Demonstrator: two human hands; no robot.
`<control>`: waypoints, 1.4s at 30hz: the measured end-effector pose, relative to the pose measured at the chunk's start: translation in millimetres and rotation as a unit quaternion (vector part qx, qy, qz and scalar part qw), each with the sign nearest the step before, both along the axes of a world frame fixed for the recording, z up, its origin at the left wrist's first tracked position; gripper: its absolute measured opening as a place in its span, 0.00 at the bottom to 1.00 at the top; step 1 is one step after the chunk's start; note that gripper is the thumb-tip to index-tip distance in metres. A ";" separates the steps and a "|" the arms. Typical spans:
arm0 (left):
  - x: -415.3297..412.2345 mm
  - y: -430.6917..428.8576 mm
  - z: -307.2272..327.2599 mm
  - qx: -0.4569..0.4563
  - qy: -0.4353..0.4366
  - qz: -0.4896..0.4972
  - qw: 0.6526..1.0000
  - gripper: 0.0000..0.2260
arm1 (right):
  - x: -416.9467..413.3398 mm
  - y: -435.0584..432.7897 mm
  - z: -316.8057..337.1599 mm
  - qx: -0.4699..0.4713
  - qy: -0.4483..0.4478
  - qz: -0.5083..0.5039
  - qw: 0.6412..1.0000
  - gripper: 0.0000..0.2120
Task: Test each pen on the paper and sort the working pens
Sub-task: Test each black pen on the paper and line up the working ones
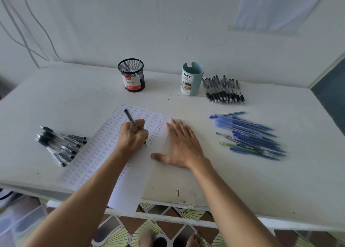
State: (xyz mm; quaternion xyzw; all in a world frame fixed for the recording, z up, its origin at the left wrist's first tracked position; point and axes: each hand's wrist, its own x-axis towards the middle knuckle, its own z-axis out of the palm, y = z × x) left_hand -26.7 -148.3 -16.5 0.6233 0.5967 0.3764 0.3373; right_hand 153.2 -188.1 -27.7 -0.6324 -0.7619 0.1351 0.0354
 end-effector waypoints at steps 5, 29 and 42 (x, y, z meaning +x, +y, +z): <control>2.4 0.3 -1.2 0.001 0.013 0.009 1.000 0.17 | -0.2 -0.1 -0.4 -0.001 -0.003 0.000 1.000 0.57; 4.3 -1.6 -3.0 -0.001 0.003 -0.029 1.000 0.10 | 0.4 1.0 -3.0 0.004 -0.001 0.001 1.000 0.57; -2.8 8.1 2.6 -0.045 -0.193 -0.025 0.980 0.05 | 1.4 -0.4 0.4 0.003 0.012 0.006 1.000 0.54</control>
